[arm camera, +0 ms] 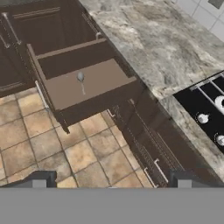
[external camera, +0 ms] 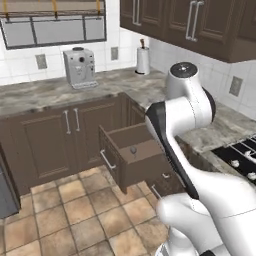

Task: Pick up the metallic utensils from the counter and place them in the open drawer. Make sure not to pick up any wooden utensils.

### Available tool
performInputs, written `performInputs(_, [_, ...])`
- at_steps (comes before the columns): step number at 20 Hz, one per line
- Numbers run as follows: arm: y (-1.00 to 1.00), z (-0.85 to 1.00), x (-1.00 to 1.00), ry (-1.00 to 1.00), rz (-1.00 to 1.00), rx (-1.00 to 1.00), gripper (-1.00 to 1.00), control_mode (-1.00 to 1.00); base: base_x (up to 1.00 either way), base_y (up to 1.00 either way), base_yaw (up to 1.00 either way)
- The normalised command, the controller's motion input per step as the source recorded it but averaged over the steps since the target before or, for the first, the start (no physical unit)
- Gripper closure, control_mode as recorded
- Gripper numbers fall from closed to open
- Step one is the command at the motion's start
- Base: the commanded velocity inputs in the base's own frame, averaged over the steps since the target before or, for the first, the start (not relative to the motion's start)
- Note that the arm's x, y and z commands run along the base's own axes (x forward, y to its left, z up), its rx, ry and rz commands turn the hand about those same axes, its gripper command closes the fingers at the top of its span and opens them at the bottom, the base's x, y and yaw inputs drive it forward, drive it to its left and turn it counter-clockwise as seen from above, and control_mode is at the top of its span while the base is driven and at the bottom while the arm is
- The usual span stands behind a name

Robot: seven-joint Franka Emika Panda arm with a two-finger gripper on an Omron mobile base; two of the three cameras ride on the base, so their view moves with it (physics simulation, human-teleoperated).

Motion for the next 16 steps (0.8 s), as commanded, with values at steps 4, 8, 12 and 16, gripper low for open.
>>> performInputs(4, [0.0,0.0,0.0,0.0,0.0,0.0,-1.0,1.0,-0.48,0.95,0.7])
performInputs(8, [0.0,0.0,0.0,0.0,0.0,0.0,-1.0,1.0,-0.19,0.95,1.0])
performInputs(12, [0.0,0.0,0.0,0.0,0.0,0.0,-1.0,1.0,0.0,0.75,1.0])
performInputs(16, [0.0,0.0,0.0,0.0,0.0,0.0,-1.0,1.0,0.2,0.35,0.95])
